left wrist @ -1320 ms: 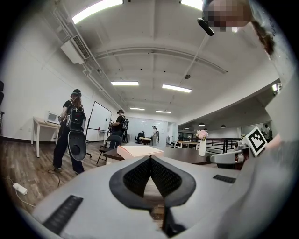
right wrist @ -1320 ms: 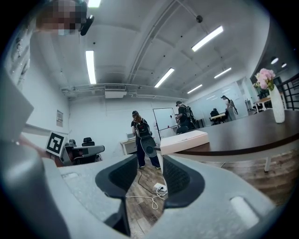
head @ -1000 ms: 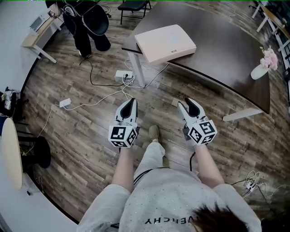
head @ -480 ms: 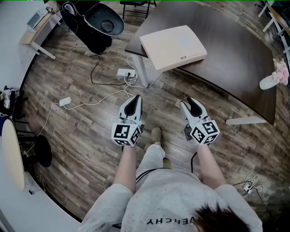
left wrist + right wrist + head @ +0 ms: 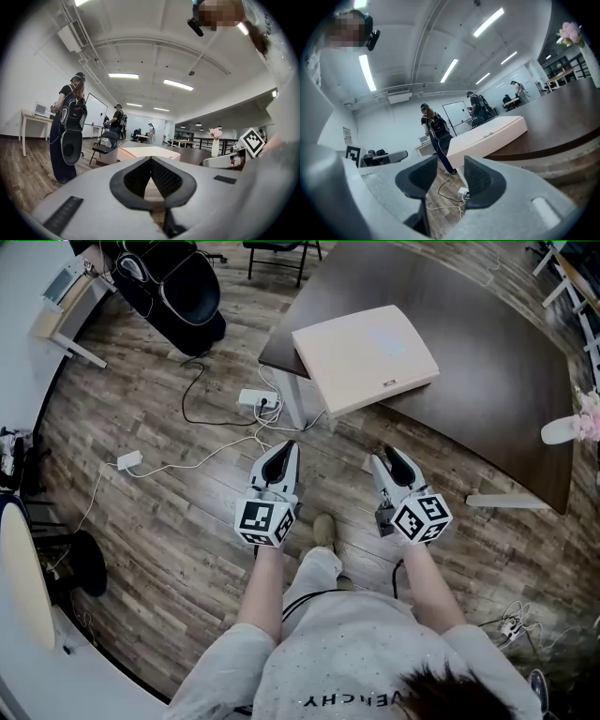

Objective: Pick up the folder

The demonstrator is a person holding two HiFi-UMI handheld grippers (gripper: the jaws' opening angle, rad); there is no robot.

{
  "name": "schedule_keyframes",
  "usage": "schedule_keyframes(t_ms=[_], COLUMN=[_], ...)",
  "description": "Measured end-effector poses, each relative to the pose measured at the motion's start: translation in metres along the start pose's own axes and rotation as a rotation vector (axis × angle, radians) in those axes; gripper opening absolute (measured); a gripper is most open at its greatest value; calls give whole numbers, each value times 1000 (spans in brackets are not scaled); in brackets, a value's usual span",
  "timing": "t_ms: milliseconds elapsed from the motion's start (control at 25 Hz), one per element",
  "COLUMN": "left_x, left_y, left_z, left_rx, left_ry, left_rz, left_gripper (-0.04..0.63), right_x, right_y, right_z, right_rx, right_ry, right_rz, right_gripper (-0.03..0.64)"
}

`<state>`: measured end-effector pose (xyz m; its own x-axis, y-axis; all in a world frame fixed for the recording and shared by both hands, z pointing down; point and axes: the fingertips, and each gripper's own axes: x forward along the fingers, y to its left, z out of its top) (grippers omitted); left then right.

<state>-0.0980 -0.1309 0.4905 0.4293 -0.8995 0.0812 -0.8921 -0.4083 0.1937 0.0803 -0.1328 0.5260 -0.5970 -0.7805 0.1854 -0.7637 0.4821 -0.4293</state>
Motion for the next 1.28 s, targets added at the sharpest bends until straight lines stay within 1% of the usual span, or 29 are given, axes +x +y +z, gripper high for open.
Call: schedule_keyframes(t_ms=[240, 440, 640, 760, 1040, 1280], left_x=[34, 51, 62, 69, 89, 100], left_y=[19, 31, 39, 40, 49, 54], left_z=[-8, -20, -27, -28, -35, -34], left_rx=[3, -4, -12, -16, -30, -35], left_ry=[23, 43, 46, 46, 64, 64], left_rz=[-49, -77, -85, -90, -81, -69], left_gripper=[-2, -2, -2, -2, -2, -2], right_x=[40, 68, 88, 97, 116, 127], right_y=[-9, -16, -19, -21, -34, -41], right_z=[-1, -4, -7, -8, -11, -9], right_rx=[41, 153, 237, 264, 364, 512], right_ry=[0, -29, -42, -38, -29, -44], right_rz=[-15, -15, -12, -14, -17, -4], right_gripper=[179, 191, 219, 233, 262, 305])
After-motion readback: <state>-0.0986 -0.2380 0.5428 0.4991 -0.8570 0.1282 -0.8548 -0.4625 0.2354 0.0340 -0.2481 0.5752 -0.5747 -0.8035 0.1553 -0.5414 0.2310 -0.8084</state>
